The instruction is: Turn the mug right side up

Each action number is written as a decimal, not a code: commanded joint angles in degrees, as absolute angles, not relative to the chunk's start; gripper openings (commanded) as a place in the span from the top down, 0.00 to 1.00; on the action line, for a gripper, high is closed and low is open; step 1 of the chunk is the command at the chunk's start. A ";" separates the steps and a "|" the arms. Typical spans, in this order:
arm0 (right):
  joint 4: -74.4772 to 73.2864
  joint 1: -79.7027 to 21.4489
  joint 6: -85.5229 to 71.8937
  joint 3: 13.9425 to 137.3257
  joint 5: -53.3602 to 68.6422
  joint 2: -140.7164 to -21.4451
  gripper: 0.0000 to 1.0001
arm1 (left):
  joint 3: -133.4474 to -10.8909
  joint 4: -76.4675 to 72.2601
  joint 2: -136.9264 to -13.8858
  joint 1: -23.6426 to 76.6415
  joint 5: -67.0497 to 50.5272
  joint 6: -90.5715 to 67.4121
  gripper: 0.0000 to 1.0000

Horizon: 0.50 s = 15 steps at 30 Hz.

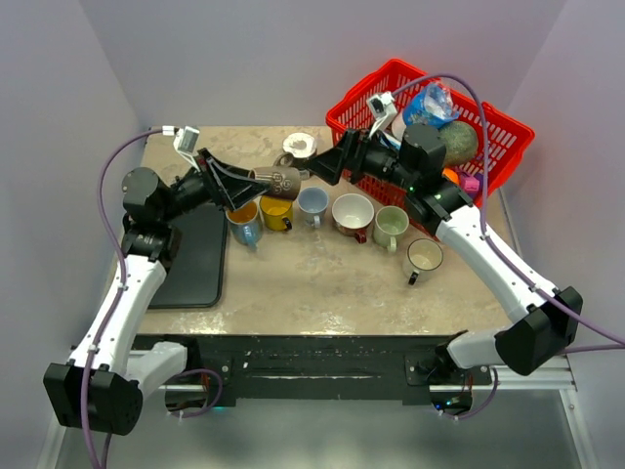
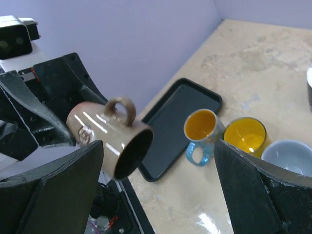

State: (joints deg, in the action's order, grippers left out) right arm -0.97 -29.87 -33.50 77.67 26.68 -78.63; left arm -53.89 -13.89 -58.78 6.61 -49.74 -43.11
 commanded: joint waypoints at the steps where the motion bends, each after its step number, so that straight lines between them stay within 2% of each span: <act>1: 10.62 -29.79 -35.51 79.46 33.12 -77.17 0.01 | -54.93 -31.01 -58.62 9.13 -56.95 -50.79 1.00; 9: 25.57 -29.88 -38.41 78.66 41.91 -78.13 0.05 | -54.76 -38.66 -60.38 11.86 -55.90 -57.82 1.00; 15: 31.63 -29.88 -41.92 77.52 46.84 -80.07 0.19 | -53.44 -42.71 -60.56 13.01 -52.03 -61.17 1.00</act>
